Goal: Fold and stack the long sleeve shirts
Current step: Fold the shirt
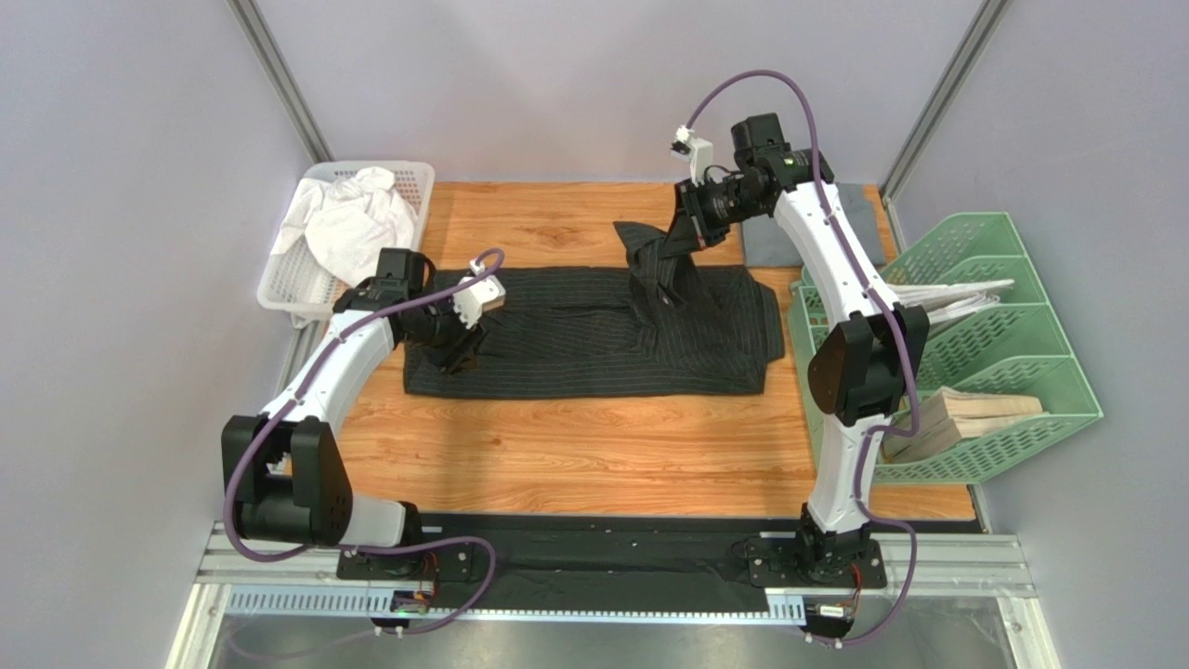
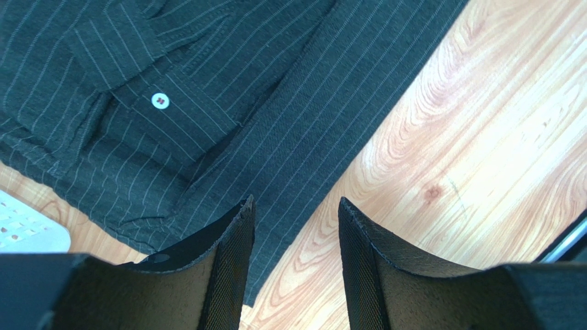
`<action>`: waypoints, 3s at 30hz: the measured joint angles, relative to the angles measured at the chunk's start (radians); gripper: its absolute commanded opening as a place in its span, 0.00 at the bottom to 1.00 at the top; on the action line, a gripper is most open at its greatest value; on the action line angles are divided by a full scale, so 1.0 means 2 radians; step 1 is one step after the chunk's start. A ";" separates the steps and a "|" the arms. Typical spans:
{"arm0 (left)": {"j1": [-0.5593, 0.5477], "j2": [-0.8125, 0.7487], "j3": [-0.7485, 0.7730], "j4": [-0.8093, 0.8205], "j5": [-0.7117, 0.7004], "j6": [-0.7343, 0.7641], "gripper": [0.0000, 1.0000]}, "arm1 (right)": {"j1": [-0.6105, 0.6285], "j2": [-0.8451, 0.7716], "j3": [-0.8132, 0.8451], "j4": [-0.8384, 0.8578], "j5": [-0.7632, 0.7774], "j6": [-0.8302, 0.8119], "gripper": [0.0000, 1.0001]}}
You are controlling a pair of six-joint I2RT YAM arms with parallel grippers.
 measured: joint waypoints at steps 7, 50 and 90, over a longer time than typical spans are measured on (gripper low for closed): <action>0.000 0.000 0.000 0.021 0.000 -0.027 0.54 | 0.022 -0.014 0.001 0.055 0.047 -0.001 0.01; 0.003 0.037 -0.008 0.039 -0.007 -0.072 0.55 | 0.057 -0.110 -0.173 0.071 0.163 -0.107 0.27; 0.002 0.084 -0.049 -0.053 -0.086 0.051 0.55 | -0.009 -0.097 -0.441 -0.009 0.212 -0.060 0.36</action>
